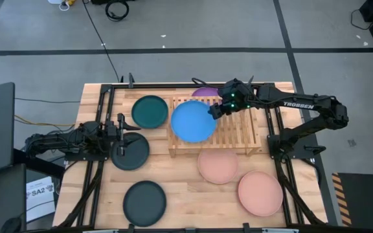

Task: Place and stack plates onto a shelf
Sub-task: Put the blue plate on the shelf, then put the purple plate on the shelf

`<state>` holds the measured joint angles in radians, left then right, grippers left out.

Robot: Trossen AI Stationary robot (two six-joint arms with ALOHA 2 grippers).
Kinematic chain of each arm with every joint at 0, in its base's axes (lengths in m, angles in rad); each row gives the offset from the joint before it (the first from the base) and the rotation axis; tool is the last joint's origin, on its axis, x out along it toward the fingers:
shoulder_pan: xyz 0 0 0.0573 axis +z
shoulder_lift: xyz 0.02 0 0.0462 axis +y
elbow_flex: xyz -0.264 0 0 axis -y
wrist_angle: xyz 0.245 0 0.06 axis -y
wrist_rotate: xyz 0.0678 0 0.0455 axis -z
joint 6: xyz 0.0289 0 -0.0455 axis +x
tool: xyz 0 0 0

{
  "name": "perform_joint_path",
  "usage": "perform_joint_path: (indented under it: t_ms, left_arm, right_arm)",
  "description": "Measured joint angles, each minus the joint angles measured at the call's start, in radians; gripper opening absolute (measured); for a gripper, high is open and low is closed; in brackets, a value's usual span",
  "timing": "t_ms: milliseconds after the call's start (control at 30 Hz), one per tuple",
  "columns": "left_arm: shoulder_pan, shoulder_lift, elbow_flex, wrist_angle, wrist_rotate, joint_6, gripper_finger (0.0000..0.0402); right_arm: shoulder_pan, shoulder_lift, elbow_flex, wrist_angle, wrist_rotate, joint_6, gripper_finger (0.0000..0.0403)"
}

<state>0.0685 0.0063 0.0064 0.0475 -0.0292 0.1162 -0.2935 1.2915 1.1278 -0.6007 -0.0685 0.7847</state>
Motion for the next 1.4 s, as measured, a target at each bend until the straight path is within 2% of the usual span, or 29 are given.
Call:
perform_joint_path:
  t_ms: [300,633,967,1200,1400]
  left_arm:
    - [0.0,0.0,0.0,0.0,0.0,0.0,0.0185]
    - [0.0,0.0,0.0,0.0,0.0,0.0,0.0185]
    - [0.0,0.0,0.0,0.0,0.0,0.0,0.0185]
    - [0.0,0.0,0.0,0.0,0.0,0.0,0.0185]
    - [0.0,0.0,0.0,0.0,0.0,-0.001,0.0185]
  right_arm:
    - [-0.04,0.0,0.0,0.059,0.0,-0.009,0.0167]
    - [-0.167,0.0,0.0,0.185,0.0,-0.195,0.0166]
    - [-0.411,0.0,0.0,0.202,-0.008,-0.298,0.0165]
    - [-0.627,0.0,0.0,0.165,-0.103,-0.381,0.0165]
    - [-0.765,0.019,0.0,0.099,-0.118,-0.452,0.0165]
